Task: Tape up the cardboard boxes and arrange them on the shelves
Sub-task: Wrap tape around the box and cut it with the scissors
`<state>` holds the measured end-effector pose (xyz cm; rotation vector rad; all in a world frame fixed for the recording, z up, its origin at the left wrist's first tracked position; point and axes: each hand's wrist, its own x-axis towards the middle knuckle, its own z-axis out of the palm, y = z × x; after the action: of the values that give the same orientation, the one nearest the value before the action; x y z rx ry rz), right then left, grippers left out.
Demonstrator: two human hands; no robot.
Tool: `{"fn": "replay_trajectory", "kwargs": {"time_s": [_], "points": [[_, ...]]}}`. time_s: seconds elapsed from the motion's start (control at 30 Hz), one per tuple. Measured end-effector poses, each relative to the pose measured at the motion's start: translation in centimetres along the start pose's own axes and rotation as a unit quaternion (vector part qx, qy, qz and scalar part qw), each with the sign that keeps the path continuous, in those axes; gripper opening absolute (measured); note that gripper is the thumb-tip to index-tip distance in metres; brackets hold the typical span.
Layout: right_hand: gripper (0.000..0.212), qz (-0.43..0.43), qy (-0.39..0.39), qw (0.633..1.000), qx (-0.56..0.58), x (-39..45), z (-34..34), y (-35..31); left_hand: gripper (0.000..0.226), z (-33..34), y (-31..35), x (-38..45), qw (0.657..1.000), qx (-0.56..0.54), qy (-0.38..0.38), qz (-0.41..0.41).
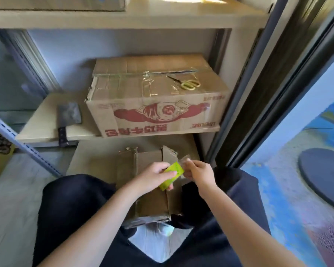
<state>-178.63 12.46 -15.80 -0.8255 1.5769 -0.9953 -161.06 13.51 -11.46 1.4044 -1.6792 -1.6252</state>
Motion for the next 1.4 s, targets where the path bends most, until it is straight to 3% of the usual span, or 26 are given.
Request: {"fn": "replay_trajectory", "kwargs": {"time_s": [0.13,0.3,0.37,0.5,0.63,0.73,0.8,0.87,1.0,1.13,1.2,1.27,1.33,1.4], "points": [[0.017,-0.117,-0.057,0.984,-0.123,0.4,-0.7,0.2,0.028,1.4,-4.0,1.7,0.997,0.001,0.029,-0.069],[0.013,-0.278,-0.126,0.897,-0.32,2.2,-1.2,-0.7,0.051,1.1,-4.3,3.5,0.963,0.154,0.215,0.048],[0.012,-0.3,-0.146,0.872,-0.357,3.1,-1.3,-0.6,0.041,0.7,-3.9,4.2,0.951,0.212,0.205,0.092],[0.012,-0.313,-0.169,0.86,-0.367,4.1,-1.3,0.0,0.008,0.4,-3.2,5.3,0.913,0.334,0.179,0.149],[0.026,-0.284,-0.163,0.878,-0.35,4.4,-1.3,0.1,0.01,0.1,-2.7,5.6,0.904,0.351,0.19,0.156],[0.091,-0.225,-0.147,0.877,-0.399,3.4,-0.5,0.6,0.011,-0.1,-1.8,5.8,0.901,0.342,0.222,0.15],[0.12,-0.171,-0.106,0.898,-0.392,2.9,0.0,1.2,0.01,0.1,-0.9,5.8,0.893,0.351,0.239,0.149],[0.117,-0.126,-0.06,0.933,-0.331,3.1,0.0,1.8,0.01,0.3,0.1,5.9,0.888,0.354,0.253,0.146],[0.052,-0.054,-0.072,0.981,-0.174,3.9,-0.3,2.5,0.012,0.0,1.2,6.2,0.883,0.373,0.26,0.115],[0.019,-0.05,-0.182,0.977,-0.103,4.2,-0.6,2.6,0.014,-0.1,2.2,6.6,0.911,0.308,0.263,0.074],[0.018,-0.053,-0.215,0.97,-0.097,4.3,-0.9,2.4,0.015,-0.4,2.1,6.7,0.931,0.235,0.275,0.04],[0.026,-0.048,-0.25,0.962,-0.098,4.4,-1.3,2.2,0.012,-0.8,1.3,6.7,0.952,0.08,0.296,0.002],[0.025,-0.061,-0.291,0.94,-0.168,4.9,-1.7,1.9,0.011,-0.8,0.0,6.1,0.941,-0.087,0.322,-0.056],[0.024,-0.07,-0.344,0.897,-0.268,5.4,-2.0,1.6,0.017,-0.3,-1.8,5.3,0.909,-0.208,0.341,-0.12]]}}
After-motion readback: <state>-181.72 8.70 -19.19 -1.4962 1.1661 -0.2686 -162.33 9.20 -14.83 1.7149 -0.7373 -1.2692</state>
